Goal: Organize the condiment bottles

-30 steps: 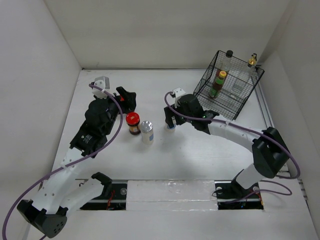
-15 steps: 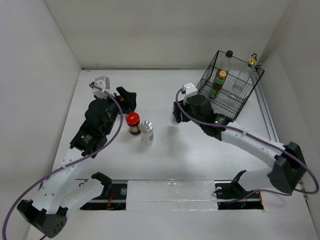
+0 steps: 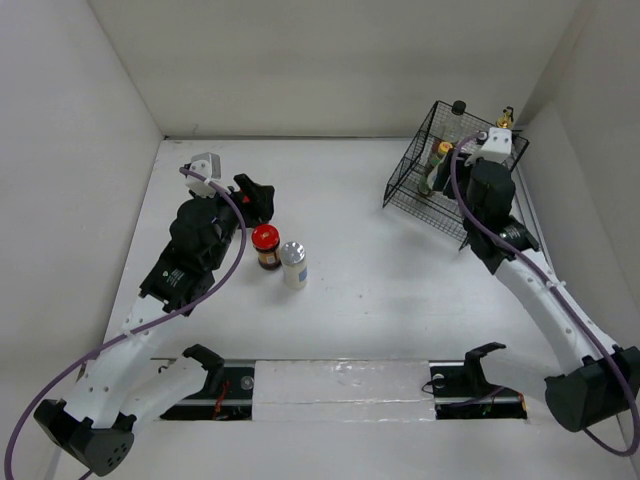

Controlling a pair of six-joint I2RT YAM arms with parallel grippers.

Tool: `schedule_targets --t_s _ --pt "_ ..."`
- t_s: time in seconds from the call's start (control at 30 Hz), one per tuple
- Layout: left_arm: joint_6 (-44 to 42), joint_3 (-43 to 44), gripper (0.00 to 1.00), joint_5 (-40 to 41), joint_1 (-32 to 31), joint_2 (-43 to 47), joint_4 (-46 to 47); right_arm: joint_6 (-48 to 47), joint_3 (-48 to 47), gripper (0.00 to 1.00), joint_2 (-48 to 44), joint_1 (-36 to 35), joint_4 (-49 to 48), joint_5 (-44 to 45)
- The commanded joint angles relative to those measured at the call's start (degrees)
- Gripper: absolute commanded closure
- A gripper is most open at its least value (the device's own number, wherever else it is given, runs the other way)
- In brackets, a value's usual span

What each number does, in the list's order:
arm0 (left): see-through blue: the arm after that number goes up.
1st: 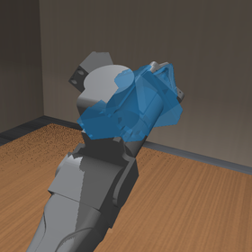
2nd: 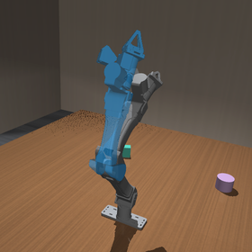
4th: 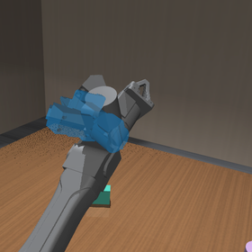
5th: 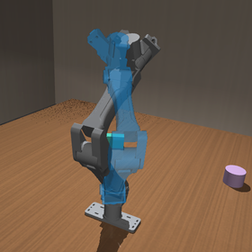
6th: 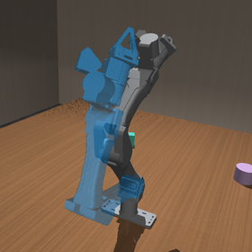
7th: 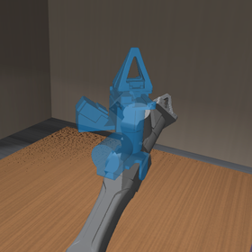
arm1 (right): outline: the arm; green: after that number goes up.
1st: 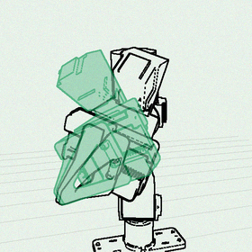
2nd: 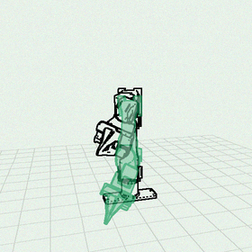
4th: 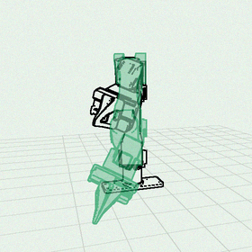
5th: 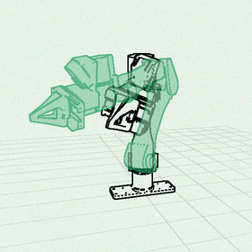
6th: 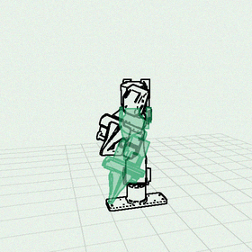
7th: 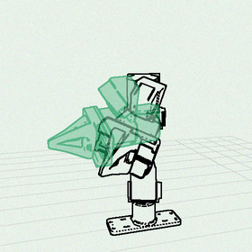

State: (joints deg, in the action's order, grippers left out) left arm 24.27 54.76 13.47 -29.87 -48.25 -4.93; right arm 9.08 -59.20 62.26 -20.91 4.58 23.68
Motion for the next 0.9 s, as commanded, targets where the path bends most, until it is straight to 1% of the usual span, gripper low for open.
schedule_targets --t_s 0.0,0.13,0.43,0.53,0.8,0.87 --pt "-0.72 -0.36 0.34 -0.64 0.25 0.79 2.91 0.67 -5.13 0.53 1.27 5.34 -6.5 1.63" --pt "-0.72 -0.36 0.34 -0.64 0.25 0.26 2.91 1.2 -6.62 0.53 3.91 12.27 -8.7 -0.82" --pt "-0.72 -0.36 0.34 -0.64 0.25 -0.27 2.91 1.2 -7.77 0.54 9.1 19.4 -12.4 -3.64" --pt "-0.72 -0.36 0.34 -0.64 0.25 -0.79 2.91 1.2 -7.77 0.54 10.87 20.73 -12.4 -6.53" --pt "-0.72 -0.36 0.34 -0.64 0.25 -1.32 2.91 2.87 -6.02 0.54 14.12 20.73 -12.4 -8.21" --pt "-0.72 -0.36 0.34 -0.64 0.25 -1.32 2.91 3.4 -5.49 0.54 16.31 20.73 -12.4 -8.92"
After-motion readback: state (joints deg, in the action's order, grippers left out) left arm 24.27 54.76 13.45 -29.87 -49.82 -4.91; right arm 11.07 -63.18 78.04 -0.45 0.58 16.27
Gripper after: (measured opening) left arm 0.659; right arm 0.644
